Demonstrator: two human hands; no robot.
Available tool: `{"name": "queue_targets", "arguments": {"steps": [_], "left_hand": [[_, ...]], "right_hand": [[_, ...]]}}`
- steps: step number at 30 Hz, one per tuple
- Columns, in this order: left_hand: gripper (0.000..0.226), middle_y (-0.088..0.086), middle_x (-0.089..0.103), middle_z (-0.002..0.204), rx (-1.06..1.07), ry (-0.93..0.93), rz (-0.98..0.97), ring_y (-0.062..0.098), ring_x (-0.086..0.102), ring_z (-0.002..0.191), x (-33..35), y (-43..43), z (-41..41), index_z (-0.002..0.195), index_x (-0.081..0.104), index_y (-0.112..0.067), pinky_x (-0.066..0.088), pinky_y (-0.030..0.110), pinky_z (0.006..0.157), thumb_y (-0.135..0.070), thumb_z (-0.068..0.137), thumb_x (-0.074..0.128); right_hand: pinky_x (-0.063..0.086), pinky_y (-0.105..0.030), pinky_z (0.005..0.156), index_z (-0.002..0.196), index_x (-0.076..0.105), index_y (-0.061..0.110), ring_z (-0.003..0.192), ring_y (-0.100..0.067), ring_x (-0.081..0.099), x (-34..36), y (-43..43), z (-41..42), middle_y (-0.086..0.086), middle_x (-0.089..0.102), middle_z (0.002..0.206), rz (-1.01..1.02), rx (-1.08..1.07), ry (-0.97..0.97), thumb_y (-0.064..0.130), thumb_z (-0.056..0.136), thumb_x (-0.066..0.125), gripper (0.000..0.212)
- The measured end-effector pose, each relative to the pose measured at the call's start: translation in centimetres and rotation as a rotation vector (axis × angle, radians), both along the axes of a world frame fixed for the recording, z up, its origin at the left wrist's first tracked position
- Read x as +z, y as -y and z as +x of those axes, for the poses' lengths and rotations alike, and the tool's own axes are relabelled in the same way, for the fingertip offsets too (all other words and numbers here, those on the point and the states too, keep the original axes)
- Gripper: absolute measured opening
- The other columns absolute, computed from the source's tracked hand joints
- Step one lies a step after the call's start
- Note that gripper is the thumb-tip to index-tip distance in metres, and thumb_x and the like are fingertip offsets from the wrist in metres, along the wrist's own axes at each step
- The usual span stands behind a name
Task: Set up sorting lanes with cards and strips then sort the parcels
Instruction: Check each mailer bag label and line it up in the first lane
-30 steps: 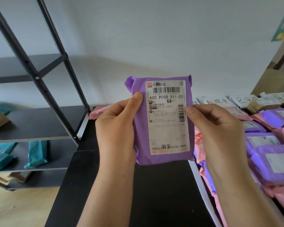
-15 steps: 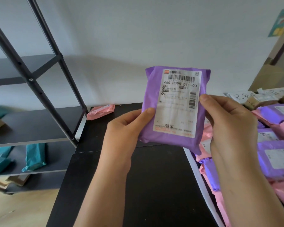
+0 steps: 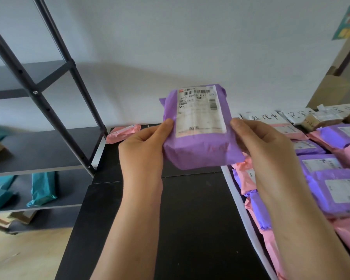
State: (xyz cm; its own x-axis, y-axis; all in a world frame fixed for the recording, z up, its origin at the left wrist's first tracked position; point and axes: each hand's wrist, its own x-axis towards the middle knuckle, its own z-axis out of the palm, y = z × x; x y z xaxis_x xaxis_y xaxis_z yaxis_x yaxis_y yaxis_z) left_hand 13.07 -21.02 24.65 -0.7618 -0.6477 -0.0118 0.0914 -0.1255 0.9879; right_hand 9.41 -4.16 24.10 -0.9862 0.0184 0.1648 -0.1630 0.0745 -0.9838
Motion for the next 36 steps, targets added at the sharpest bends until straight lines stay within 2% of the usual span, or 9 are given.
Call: {"name": "queue_targets", "arguments": {"steps": [6,11,13,16,20,25,28,32,36], "left_hand": [[0.026,-0.002,0.071,0.061,0.03,0.09,0.068,0.015,0.062,0.062,0.0,0.7,-1.0,0.053,0.076,-0.025,0.052,0.026,0.057,-0.022,0.079,0.082],[0.026,-0.001,0.072,0.062,0.045,0.146,0.049,0.017,0.065,0.064,-0.1,1.2,-1.2,0.051,0.075,-0.028,0.058,0.033,0.069,-0.023,0.076,0.083],[0.02,0.0,0.072,0.062,0.041,0.159,0.06,0.016,0.065,0.062,-0.1,1.3,-1.2,0.055,0.077,-0.026,0.058,0.032,0.064,-0.022,0.073,0.084],[0.009,0.001,0.071,0.062,0.016,0.15,0.088,0.012,0.064,0.056,-0.1,1.5,-0.9,0.061,0.079,-0.024,0.051,0.022,0.053,-0.02,0.068,0.084],[0.022,-0.002,0.067,0.053,0.034,0.155,0.106,0.006,0.059,0.044,-0.3,1.7,-1.0,0.051,0.076,-0.026,0.051,0.02,0.048,-0.019,0.072,0.082],[0.03,-0.003,0.065,0.05,0.042,0.178,0.093,0.01,0.061,0.049,-0.8,1.7,-1.3,0.048,0.073,-0.025,0.056,0.034,0.067,-0.02,0.076,0.08],[0.029,-0.001,0.066,0.054,0.032,0.171,0.109,0.019,0.064,0.065,-1.0,1.5,-1.4,0.047,0.072,-0.023,0.059,0.04,0.077,-0.019,0.074,0.079],[0.014,0.004,0.07,0.066,-0.042,0.136,0.196,0.018,0.064,0.067,-1.2,1.2,-1.2,0.056,0.076,-0.016,0.06,0.035,0.068,-0.014,0.07,0.077],[0.017,0.005,0.071,0.068,-0.068,0.144,0.177,0.015,0.065,0.061,-1.4,0.9,-1.2,0.06,0.076,-0.015,0.058,0.029,0.06,-0.012,0.076,0.074]], "right_hand": [[0.039,-0.004,0.052,0.081,0.071,0.024,0.061,0.007,0.055,0.2,-0.2,0.5,0.017,0.062,0.065,0.027,0.012,-0.035,0.068,0.071,0.055,0.048],[0.042,-0.001,0.057,0.073,0.071,0.034,0.071,0.012,0.064,0.1,0.0,0.8,0.023,0.07,0.07,-0.008,0.032,-0.123,0.043,0.081,0.072,0.013],[0.044,-0.004,0.055,0.071,0.075,0.033,0.067,0.006,0.066,-0.1,0.0,0.9,0.019,0.072,0.069,0.009,-0.002,-0.165,0.034,0.085,0.074,0.014],[0.048,-0.015,0.053,0.072,0.076,0.041,0.057,-0.003,0.062,-0.2,-0.4,1.0,0.013,0.071,0.066,0.005,-0.064,-0.19,0.037,0.087,0.072,0.015],[0.057,-0.043,0.069,0.076,0.077,0.032,0.07,-0.02,0.068,0.0,-0.7,1.2,0.007,0.073,0.072,0.003,-0.031,-0.169,0.055,0.083,0.068,0.026],[0.047,-0.009,0.062,0.074,0.071,0.03,0.07,0.0,0.066,-0.5,-0.5,1.1,0.016,0.071,0.072,0.074,0.058,-0.209,0.04,0.08,0.078,0.013],[0.049,-0.01,0.061,0.079,0.072,0.029,0.072,-0.001,0.068,-0.9,-0.8,0.7,0.015,0.073,0.075,0.097,0.043,-0.23,0.03,0.084,0.077,0.007],[0.048,-0.011,0.054,0.076,0.074,0.033,0.068,0.001,0.068,-1.1,-1.0,0.3,0.017,0.072,0.072,0.073,-0.002,-0.221,0.031,0.086,0.076,0.01],[0.054,-0.033,0.061,0.084,0.072,0.038,0.061,-0.001,0.064,-1.4,-1.2,0.1,0.015,0.072,0.072,0.041,-0.012,-0.196,0.033,0.087,0.074,0.005]]}}
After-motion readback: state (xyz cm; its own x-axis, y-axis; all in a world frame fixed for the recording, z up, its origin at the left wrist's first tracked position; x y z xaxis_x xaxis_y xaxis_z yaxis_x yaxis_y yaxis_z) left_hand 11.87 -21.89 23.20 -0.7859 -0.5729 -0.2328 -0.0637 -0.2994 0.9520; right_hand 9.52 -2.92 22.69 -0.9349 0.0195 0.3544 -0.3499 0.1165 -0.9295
